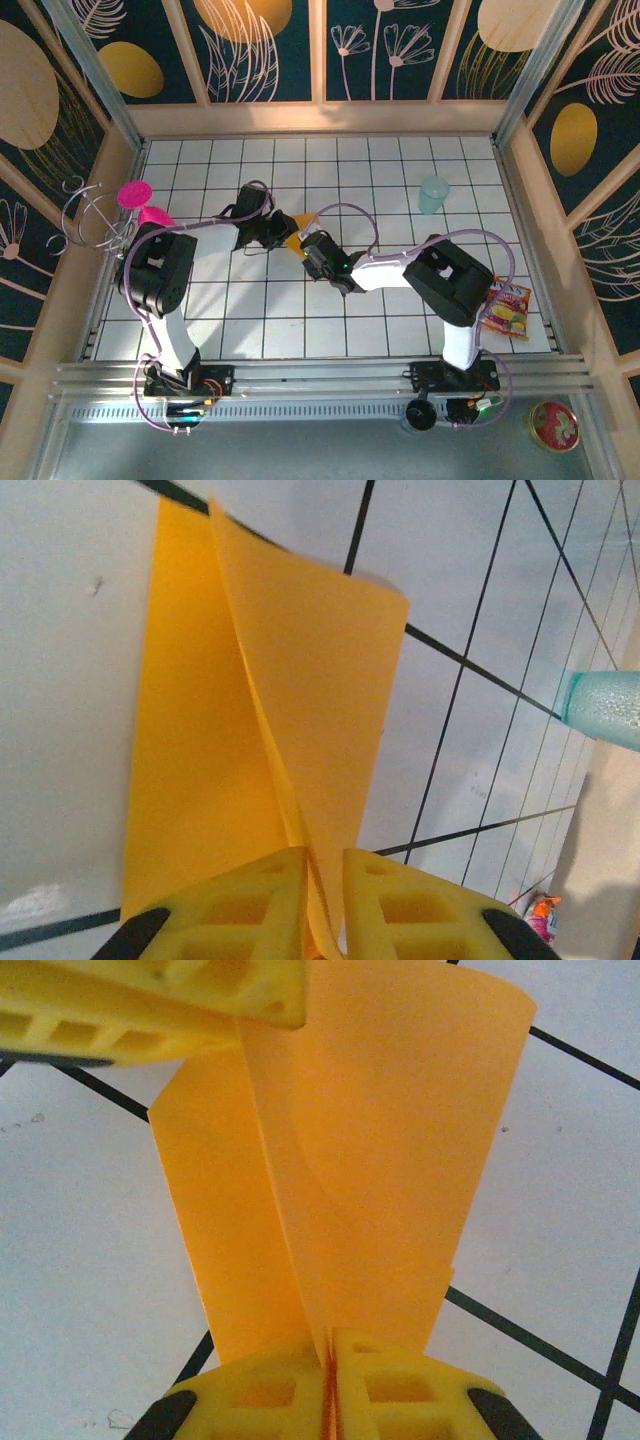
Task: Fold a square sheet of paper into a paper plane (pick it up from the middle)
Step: Fourth fold the wing at the center of the table.
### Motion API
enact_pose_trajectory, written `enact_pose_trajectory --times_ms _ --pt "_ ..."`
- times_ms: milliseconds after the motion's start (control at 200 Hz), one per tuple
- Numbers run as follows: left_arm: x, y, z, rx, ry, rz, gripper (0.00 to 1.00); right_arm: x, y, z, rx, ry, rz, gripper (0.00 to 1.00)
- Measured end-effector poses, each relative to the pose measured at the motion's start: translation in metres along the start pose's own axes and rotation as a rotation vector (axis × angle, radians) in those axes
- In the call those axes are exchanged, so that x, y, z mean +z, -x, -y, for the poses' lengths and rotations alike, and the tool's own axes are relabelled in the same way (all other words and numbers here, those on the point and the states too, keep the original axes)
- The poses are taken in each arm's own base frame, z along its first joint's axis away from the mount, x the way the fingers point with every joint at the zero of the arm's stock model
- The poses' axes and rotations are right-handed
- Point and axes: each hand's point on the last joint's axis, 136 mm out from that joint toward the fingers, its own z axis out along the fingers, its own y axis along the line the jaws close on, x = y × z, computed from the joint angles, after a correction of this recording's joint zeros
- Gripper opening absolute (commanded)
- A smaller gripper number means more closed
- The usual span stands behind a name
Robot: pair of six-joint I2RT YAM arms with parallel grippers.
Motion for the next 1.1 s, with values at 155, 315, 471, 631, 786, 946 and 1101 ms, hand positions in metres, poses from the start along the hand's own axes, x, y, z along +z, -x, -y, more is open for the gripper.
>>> enact_pose_trajectory --times_ms 155,315,471,631,786,946,1101 --pt "0.002 0.002 0.001 0.009 -0.001 0.000 0.19 0.000 -0.001 0.000 -0.005 0.002 0.006 0.10" --pt "0.004 0.003 0.000 0.018 0.003 -0.001 0.26 0.000 -0.003 0.000 -0.020 0.004 0.004 0.09" --pt "0.004 0.004 -0.002 0.025 0.009 -0.004 0.34 0.000 -0.004 0.000 -0.020 0.004 0.004 0.09" --pt "0.006 0.004 -0.004 0.020 0.016 -0.007 0.34 0.000 -0.005 0.000 -0.021 0.004 0.004 0.09" --pt "0.008 0.003 -0.008 0.015 0.025 -0.013 0.31 0.000 -0.005 0.001 -0.021 0.004 0.004 0.09" --pt "0.009 0.003 -0.010 0.008 0.026 -0.017 0.15 0.000 -0.004 0.000 -0.019 0.004 0.009 0.10" --pt "0.009 0.003 -0.009 0.002 0.024 -0.016 0.04 0.000 -0.004 0.000 -0.020 0.008 0.009 0.19"
